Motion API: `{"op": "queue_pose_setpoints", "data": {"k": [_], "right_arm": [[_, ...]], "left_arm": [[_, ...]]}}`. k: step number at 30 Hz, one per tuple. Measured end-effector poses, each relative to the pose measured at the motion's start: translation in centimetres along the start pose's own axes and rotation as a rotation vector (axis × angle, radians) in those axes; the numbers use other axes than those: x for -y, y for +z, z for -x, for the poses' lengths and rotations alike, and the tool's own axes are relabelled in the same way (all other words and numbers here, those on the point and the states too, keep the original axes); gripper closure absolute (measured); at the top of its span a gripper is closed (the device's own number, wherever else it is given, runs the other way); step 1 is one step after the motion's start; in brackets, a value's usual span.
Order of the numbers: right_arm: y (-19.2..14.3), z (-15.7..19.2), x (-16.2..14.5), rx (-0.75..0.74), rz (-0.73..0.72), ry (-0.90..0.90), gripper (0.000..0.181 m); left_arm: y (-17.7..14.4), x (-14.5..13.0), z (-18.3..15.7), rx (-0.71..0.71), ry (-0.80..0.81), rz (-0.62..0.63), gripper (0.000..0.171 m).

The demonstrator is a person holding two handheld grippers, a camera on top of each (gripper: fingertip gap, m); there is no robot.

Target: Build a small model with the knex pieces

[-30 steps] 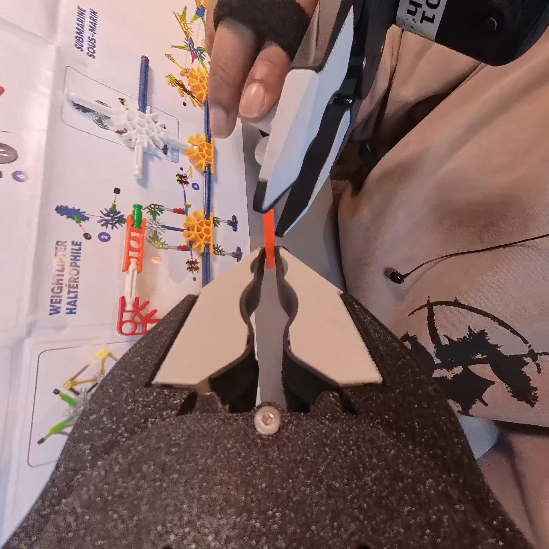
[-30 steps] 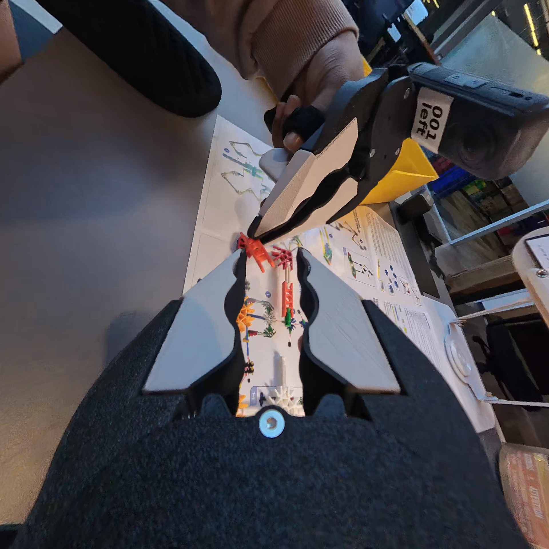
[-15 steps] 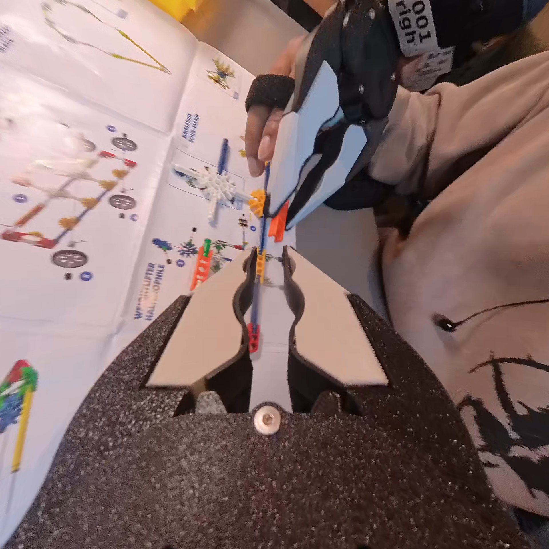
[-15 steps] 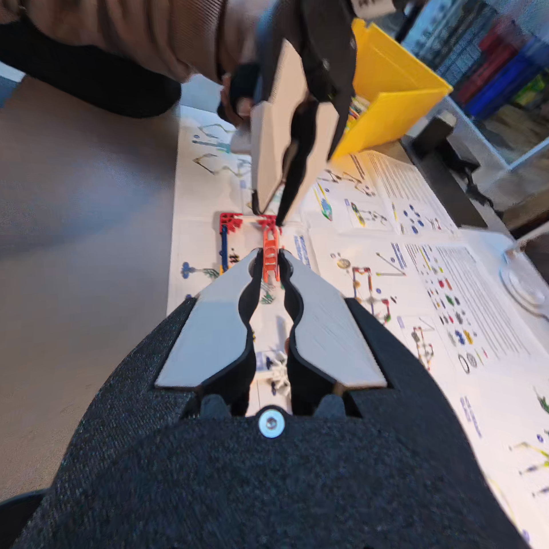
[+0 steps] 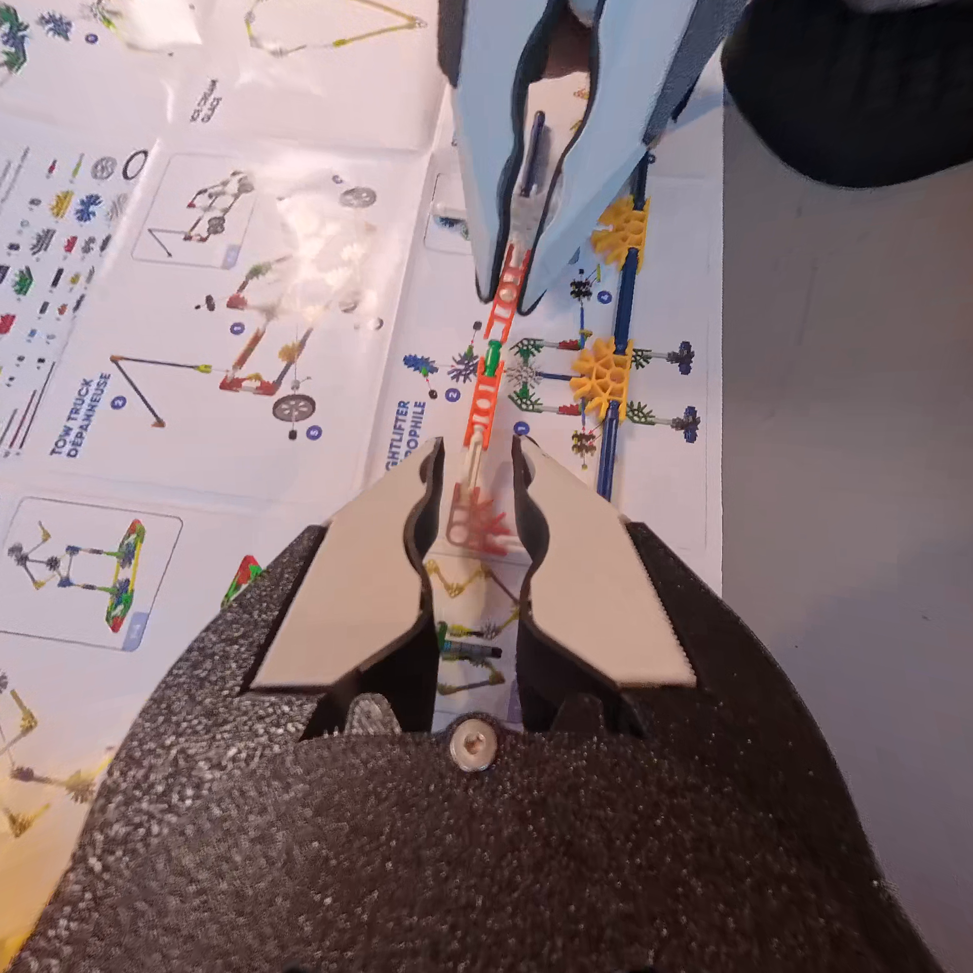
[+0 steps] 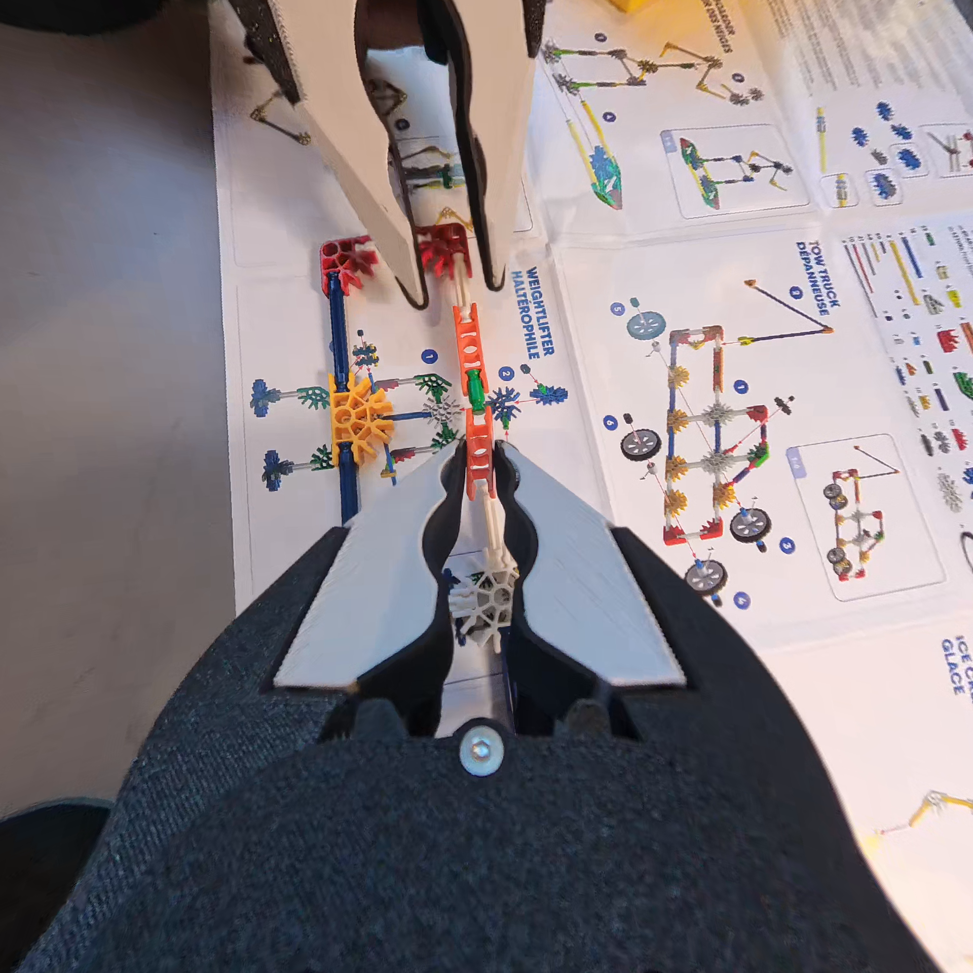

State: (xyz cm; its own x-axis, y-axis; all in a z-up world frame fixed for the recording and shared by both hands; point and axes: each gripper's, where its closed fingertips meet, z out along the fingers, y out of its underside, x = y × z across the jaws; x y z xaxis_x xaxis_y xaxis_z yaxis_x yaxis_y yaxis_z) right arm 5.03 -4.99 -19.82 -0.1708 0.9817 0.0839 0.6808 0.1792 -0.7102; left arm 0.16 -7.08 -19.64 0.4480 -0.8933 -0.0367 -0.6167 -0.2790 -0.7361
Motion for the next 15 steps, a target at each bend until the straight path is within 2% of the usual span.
{"op": "queue_pose_setpoints", "data": {"k": [4, 9, 12, 14, 15], "right_arm": [[0.2, -0.1, -0.2, 0.016, 0.023, -0.005, 0.172], [0.3, -0.2, -0.2, 0.035, 0.049, -0.013, 0.172], [0.4, -0.2, -0.2, 0.055, 0.065, -0.012, 0.172], [0.4, -0.4, -0.1, 0.058, 0.063, -0.008, 0.172], [0.3, -0.4, 0.0, 0.055, 0.059, -0.006, 0.172]], "left_arm": [[1.4, -0.8, 0.4, 0.055, 0.051, 0.075, 0.163], [1.4, -0.9, 0.5, 0.006, -0.077, 0.070, 0.163], [1.3, -0.8, 0.4, -0.011, -0.102, 0.068, 0.162], [0.8, -1.0, 0.6, -0.021, -0.128, 0.066, 0.148], [0.4, -1.0, 0.8, -0.020, -0.136, 0.057, 0.147]]}}
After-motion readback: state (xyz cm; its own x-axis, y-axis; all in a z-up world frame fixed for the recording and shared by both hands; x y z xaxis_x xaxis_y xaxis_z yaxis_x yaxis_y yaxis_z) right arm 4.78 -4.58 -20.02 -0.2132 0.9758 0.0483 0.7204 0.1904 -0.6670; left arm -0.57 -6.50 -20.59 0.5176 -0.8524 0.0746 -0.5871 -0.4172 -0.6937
